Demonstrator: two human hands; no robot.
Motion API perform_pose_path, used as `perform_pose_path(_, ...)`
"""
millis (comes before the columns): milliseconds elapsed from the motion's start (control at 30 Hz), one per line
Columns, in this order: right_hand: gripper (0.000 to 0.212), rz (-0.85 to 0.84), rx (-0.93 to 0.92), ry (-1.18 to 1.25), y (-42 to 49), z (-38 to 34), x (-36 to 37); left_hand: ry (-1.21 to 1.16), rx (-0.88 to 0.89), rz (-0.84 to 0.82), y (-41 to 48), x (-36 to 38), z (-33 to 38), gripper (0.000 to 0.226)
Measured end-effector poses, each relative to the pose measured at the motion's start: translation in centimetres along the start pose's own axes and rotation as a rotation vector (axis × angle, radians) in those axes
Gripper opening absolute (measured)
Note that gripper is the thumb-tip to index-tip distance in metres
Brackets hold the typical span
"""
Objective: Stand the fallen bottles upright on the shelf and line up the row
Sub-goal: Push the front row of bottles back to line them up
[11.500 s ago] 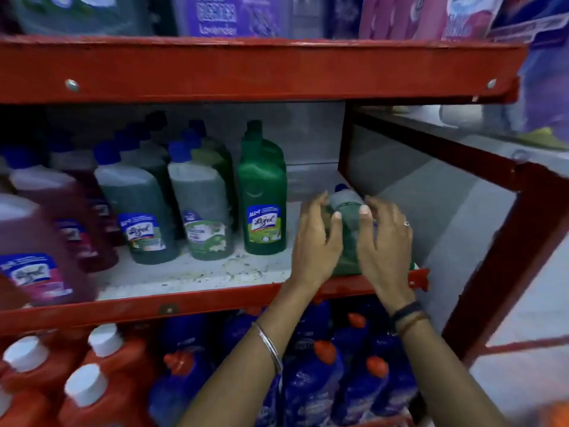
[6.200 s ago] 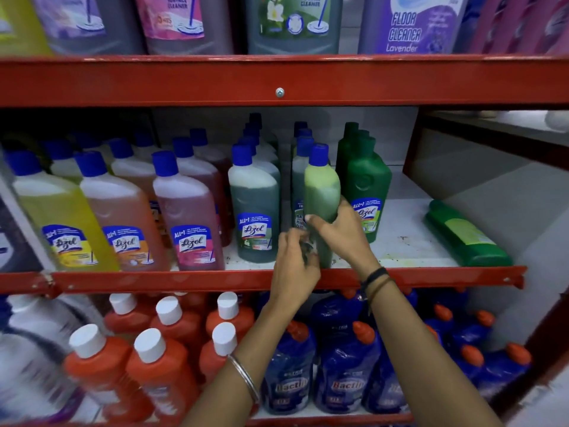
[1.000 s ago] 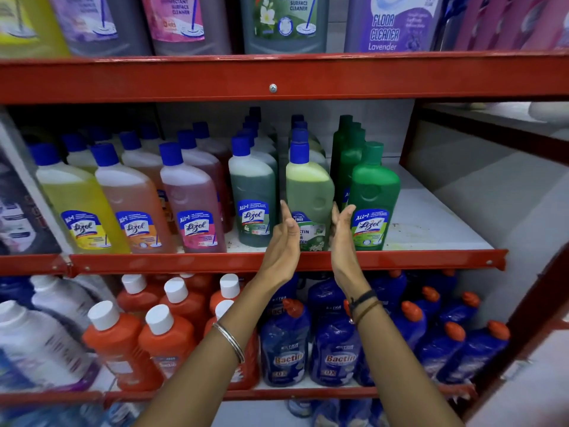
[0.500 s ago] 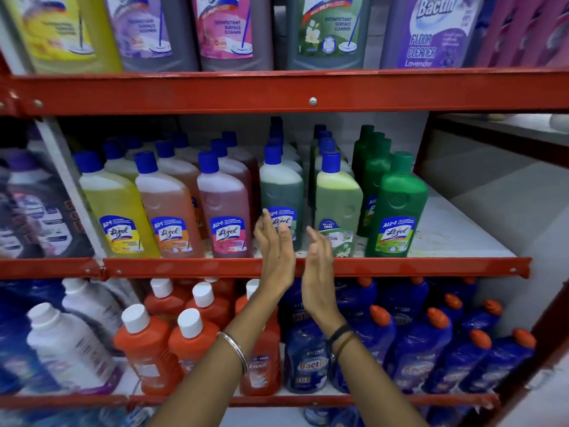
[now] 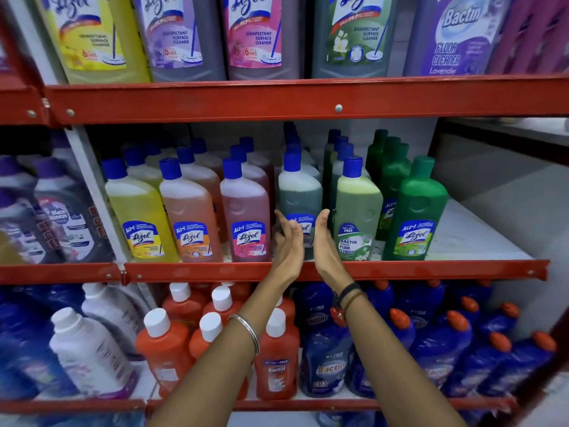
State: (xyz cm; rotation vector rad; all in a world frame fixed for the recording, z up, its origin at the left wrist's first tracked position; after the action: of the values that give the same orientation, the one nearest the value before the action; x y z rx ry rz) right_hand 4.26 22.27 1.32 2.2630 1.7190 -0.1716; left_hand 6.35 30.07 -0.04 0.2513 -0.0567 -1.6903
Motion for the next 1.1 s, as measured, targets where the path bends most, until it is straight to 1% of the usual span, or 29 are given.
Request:
perform_pose_path(67,0.085,-0.010,-0.037,0.046,-0.3,-0.3,-0.3,-0.009,-0.008,0.020,-0.7,0.0,0.2,0.095)
perform_pose_path(100,0.075,-0.006,-0.042,0.072,-0.6,-0.3,-0.6,-0.009,-0.010,0.027,-1.0,-0.1,0.4,0.095)
perform_pose_path(133,0.070,-0.013,-0.036,0.092,-0.8,-0.3,-0.7,-0.013,-0.012,0.032,-1.3,-0.2,0.3,0.100)
perform_pose_path(167,0.073,-0.025,-0.022,0.108,-0.9,-0.1,-0.8,-0.015,-0.019,0.025,-1.5,-0.2,0.3,0.107)
perform_pose_path(200,0.087,-0.040,-0.013,0.113,-1.0,0.1,-0.9,-0.013,-0.023,0.011,-1.7,-0.2,0.1,0.109)
perform_pose_path(267,0.121,-0.078,0.000,0.102,-0.9,0.5,-0.8,0.011,-0.019,-0.009,-2.0,-0.2,0.1,0.096)
perform_pose_path(300,0.129,-0.092,0.009,0.087,-0.9,0.7,-0.7,0.019,-0.018,-0.018,-2.1,-0.1,0.2,0.087)
perform_pose_path(333,0.133,-0.105,0.009,0.074,-0.9,0.9,-0.6,0.026,-0.015,-0.023,-2.3,-0.1,0.1,0.082)
perform_pose_path(367,0.133,-0.114,0.004,0.073,-1.0,0.9,-0.5,0.036,-0.011,-0.025,-2.4,-0.1,0.2,0.081)
perform_pose_path(433,0.131,-0.117,-0.009,0.097,-1.3,0.8,-0.5,0.038,-0.020,-0.041,-2.6,-0.3,0.2,0.087)
perform_pose_path(500,0.123,-0.087,-0.005,0.110,-1.8,0.8,-0.6,0.019,-0.029,-0.067,-3.0,-0.5,0.1,0.095)
perform_pose_path(533,0.115,-0.032,0.005,0.101,-2.2,1.0,-0.8,0.001,-0.012,-0.052,-3.3,-0.7,0.2,0.095)
perform_pose_path(567,0.103,0.063,-0.004,0.071,-2.8,1.1,-0.9,-0.028,0.033,0.015,-3.8,-1.4,0.4,0.091)
perform_pose_path(600,0.090,0.202,-0.039,0.025,-4.0,1.1,-1.2,-0.081,0.107,0.146,-4.4,-2.4,0.7,0.083)
perform_pose_path(633,0.078,0.332,-0.115,0.002,-5.3,0.6,-1.2,-0.137,0.199,0.326,-5.3,-4.0,1.0,0.070)
perform_pose_path(667,0.067,0.398,-0.217,0.013,-6.5,0.0,-0.7,-0.158,0.304,0.494,-6.2,-5.7,1.6,0.059)
perform_pose_path(700,0.057,0.382,-0.297,0.033,-7.2,-0.6,0.3,-0.151,0.388,0.601,-6.8,-7.1,2.2,0.052)
perform_pose_path(733,0.054,0.301,-0.332,0.036,-7.3,-1.0,1.8,-0.146,0.433,0.634,-6.8,-8.2,2.4,0.050)
perform_pose_path(800,0.057,0.077,-0.291,-0.022,-6.2,-1.3,4.8,-0.145,0.384,0.558,-5.5,-9.4,2.1,0.052)
perform_pose_path(833,0.056,-0.002,-0.253,-0.041,-5.5,-1.2,6.0,-0.129,0.347,0.496,-4.7,-9.7,1.6,0.055)
perform_pose_path(867,0.053,-0.043,-0.223,-0.046,-4.8,-1.3,7.1,-0.089,0.334,0.439,-4.1,-10.2,1.3,0.057)
perform_pose_path(900,0.054,-0.050,-0.210,-0.054,-4.3,-1.4,7.6,-0.035,0.326,0.384,-3.6,-10.2,0.7,0.058)
perform_pose_path(967,0.062,-0.031,-0.228,-0.081,-3.8,-1.6,8.3,0.081,0.318,0.283,-3.0,-10.4,-0.4,0.057)
perform_pose_path(1033,0.066,0.011,-0.235,-0.113,-3.7,-1.5,8.6,0.179,0.309,0.239,-2.9,-10.8,-1.5,0.067)
perform_pose_path(1100,0.066,0.051,-0.221,-0.103,-3.6,-1.4,8.5,0.224,0.303,0.223,-2.8,-11.1,-1.9,0.076)
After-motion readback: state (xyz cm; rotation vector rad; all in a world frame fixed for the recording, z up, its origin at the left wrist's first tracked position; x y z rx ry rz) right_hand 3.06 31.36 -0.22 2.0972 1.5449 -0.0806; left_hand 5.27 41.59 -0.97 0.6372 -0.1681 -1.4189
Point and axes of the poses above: each hand's wrist, its own y-axis towards the middle knuckle, its own x-axis out of the palm, z = x × y, the point moved 6 cm from there along y, towards the middle knuckle, and after that the axes turned 9 degrees about -y, right-handed, at the moved point
